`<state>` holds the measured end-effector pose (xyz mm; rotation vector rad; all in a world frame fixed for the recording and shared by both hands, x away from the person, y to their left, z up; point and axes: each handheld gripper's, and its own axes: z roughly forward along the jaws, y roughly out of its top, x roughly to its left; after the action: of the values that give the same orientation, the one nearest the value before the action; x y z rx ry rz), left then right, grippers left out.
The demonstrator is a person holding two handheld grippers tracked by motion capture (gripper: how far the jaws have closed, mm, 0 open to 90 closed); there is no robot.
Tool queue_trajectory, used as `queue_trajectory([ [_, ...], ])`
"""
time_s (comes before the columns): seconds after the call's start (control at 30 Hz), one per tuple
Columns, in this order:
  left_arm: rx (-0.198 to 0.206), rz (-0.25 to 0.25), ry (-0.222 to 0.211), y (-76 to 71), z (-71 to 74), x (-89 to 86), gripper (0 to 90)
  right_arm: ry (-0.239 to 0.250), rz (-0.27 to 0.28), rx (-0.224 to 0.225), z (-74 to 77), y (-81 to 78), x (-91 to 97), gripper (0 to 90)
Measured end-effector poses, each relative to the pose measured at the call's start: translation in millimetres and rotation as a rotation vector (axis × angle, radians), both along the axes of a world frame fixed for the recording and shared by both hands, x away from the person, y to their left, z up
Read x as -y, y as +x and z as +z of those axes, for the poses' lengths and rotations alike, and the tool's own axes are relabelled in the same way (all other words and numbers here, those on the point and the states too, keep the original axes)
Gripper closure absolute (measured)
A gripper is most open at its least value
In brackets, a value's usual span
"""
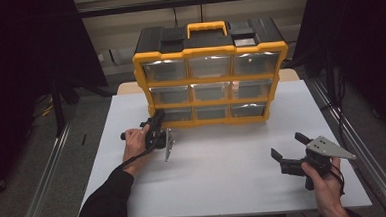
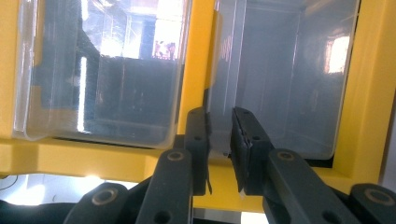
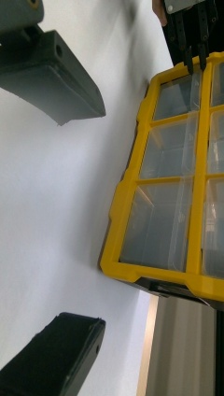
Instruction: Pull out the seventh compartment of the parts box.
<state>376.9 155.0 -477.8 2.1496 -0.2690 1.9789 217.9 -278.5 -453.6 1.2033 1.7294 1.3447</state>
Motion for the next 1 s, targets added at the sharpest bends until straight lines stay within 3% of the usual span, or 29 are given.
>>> queue_trajectory([
  [0.1, -0.004, -0.011, -0.024, 0.2, -0.8, -0.5, 78.0, 0.000, 0.001, 0.001, 0.1, 0.0, -0.1, 0.7],
  [0.13, -0.006, -0.006, -0.007, -0.5, 0.6, -0.5, 77.8, 0.000, 0.002, 0.001, 0.1, -0.1, -0.1, 0.7],
  [0.17, 0.013, -0.011, -0.017, -1.0, 1.2, -0.5, 77.8, 0.000, 0.002, 0.001, 0.1, -0.1, -0.1, 0.7],
  [0.2, -0.011, 0.000, -0.022, -1.5, 1.5, -1.0, 77.6, 0.000, 0.002, 0.002, 0.1, -0.1, -0.2, 0.7],
  [0.33, -0.019, 0.003, -0.005, -2.5, 2.8, -0.3, 77.3, 0.004, 0.003, 0.004, 0.2, -0.3, -0.2, 0.6],
  [0.37, -0.005, -0.011, -0.060, -2.2, -1.1, -1.5, 77.3, 0.001, 0.005, 0.005, 0.2, -0.2, -0.3, 0.6],
  [0.4, -0.005, -0.011, -0.060, -2.2, -1.1, -1.5, 77.4, 0.004, 0.004, 0.005, 0.3, -0.2, -0.3, 0.6],
  [0.43, -0.003, -0.009, 0.002, -2.8, 3.1, -0.4, 77.4, 0.004, 0.004, 0.005, 0.3, -0.2, -0.3, 0.6],
  [0.47, -0.029, 0.004, 0.017, -3.9, 3.5, 0.2, 77.4, 0.004, 0.004, 0.005, 0.4, -0.2, -0.2, 0.6],
  [0.5, -0.010, -0.005, 0.007, -3.7, 2.9, -0.3, 77.4, 0.005, 0.003, 0.006, 0.3, -0.2, -0.3, 0.6],
  [0.6, -0.012, -0.004, -0.007, -4.6, 2.7, -0.3, 77.4, 0.006, 0.003, 0.006, 0.4, -0.3, -0.4, 0.6],
  [0.63, -0.009, -0.001, -0.040, -5.6, 1.9, -0.2, 77.1, 0.005, 0.004, 0.008, 0.6, -0.4, -0.3, 0.6],
  [0.7, 0.000, -0.003, -0.049, -7.3, 1.6, 0.1, 76.9, 0.006, 0.003, 0.008, 0.6, -0.4, -0.4, 0.5],
  [0.87, -0.007, -0.002, -0.052, -8.5, 1.5, 0.0, 76.9, 0.012, 0.006, 0.009, 0.9, -0.7, 0.1, 0.3],
  [0.93, -0.014, 0.006, -0.028, -10.3, 2.3, -0.4, 76.9, 0.011, 0.008, 0.008, 0.9, -0.8, 0.4, 0.1],
  [1.0, -0.025, -0.020, -0.034, -9.1, 1.4, -0.7, 77.0, 0.013, 0.006, 0.008, 0.9, -0.9, 0.2, 0.1],
])
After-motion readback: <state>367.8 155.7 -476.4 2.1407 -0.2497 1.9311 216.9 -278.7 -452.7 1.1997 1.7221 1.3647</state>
